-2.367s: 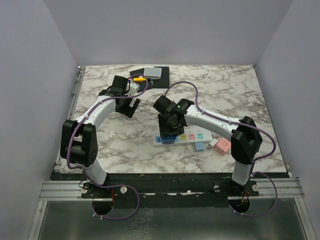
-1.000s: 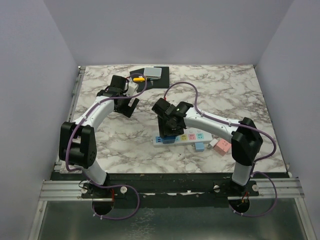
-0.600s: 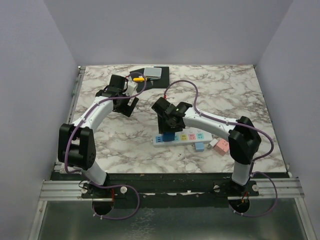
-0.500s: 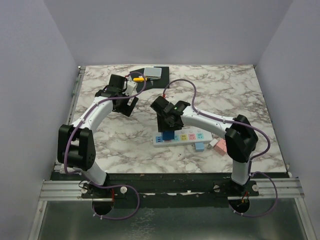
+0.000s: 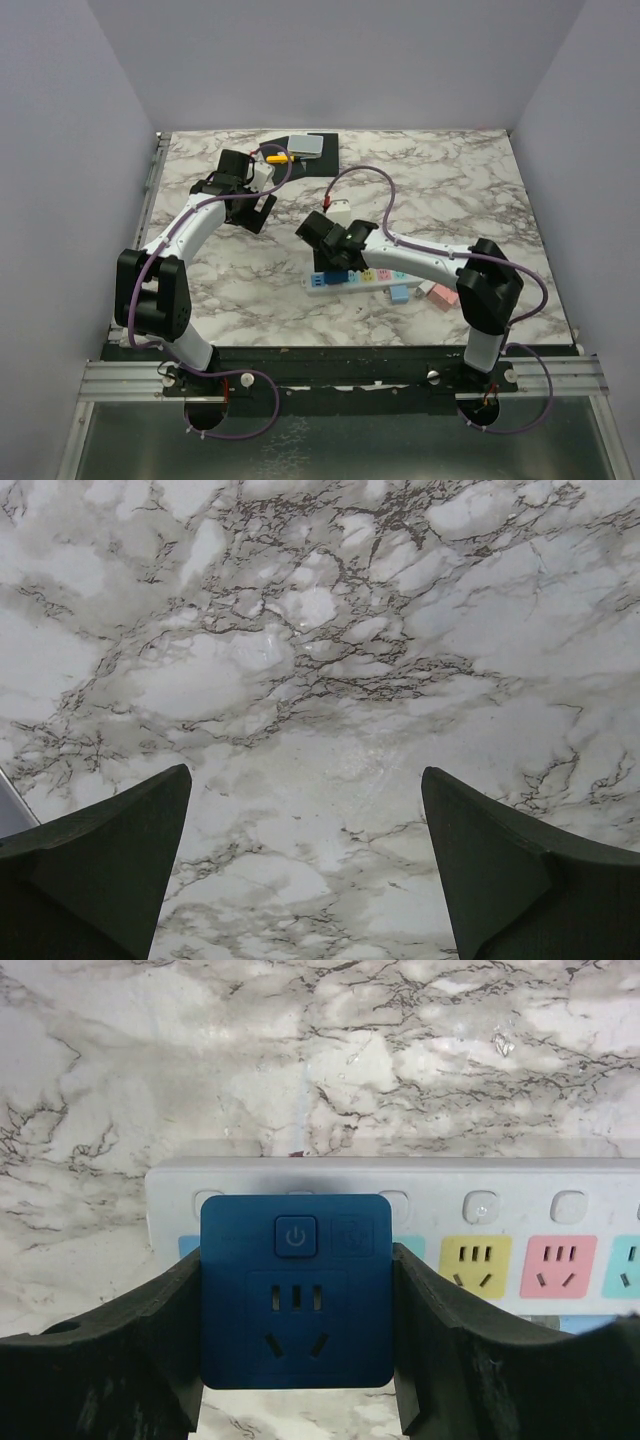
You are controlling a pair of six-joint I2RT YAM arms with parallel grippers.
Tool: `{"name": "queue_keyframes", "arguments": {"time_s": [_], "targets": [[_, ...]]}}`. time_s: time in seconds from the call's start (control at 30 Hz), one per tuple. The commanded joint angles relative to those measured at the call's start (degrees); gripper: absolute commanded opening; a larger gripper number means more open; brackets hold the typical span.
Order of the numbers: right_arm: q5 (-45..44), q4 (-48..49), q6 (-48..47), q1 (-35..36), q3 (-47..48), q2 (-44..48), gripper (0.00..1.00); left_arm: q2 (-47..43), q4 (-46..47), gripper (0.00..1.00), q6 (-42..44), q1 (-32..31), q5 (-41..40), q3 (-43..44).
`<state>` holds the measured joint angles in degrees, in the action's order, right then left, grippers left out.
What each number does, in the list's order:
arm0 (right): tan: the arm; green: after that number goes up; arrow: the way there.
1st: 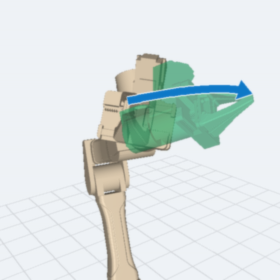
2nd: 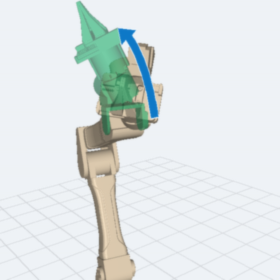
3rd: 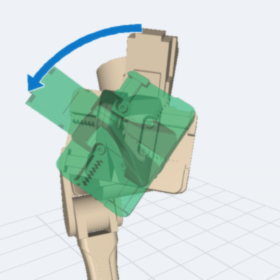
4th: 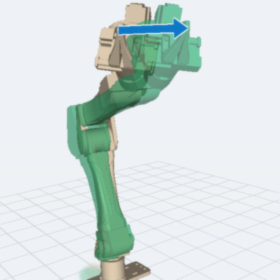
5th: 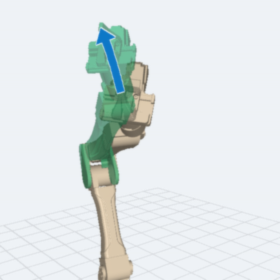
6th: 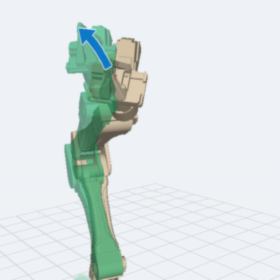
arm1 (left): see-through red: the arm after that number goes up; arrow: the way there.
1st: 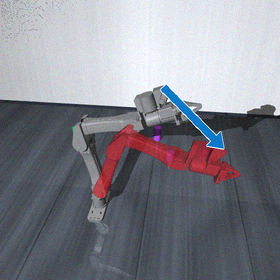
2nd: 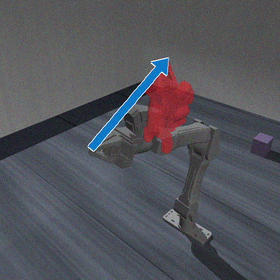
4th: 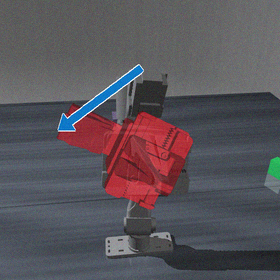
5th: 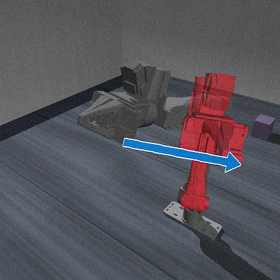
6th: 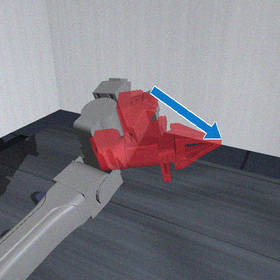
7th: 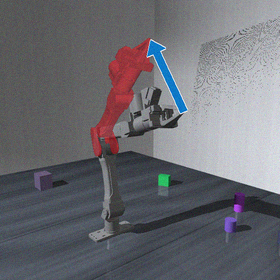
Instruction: Insert the plug
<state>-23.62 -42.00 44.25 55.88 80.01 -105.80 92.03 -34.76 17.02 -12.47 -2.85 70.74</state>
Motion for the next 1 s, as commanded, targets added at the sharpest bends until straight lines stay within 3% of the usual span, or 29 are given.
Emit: {"name": "queue_keyframes", "arguments": {"time_s": [0.0,0.13,0.53,0.97], "targets": [[-1.45,-7.24,6.84,6.44,-6.85,-5.09,0.01,-0.74,0.49,0.99,0.33,0.28,-0.20,-0.17],[-5.99,-6.24,9.68,8.71,-7.94,-4.33,0.01,-0.84,0.44,0.99,0.62,0.41,-0.73,-0.21],[-6.15,8.10,8.57,9.55,-21.72,2.39,0.01,-0.47,0.11,0.99,0.37,0.39,-1.36,0.37],[-13.03,7.72,12.50,16.13,-24.00,-2.68,0.01,-0.38,-0.79,0.99,0.24,0.37,-2.20,1.95]]}}
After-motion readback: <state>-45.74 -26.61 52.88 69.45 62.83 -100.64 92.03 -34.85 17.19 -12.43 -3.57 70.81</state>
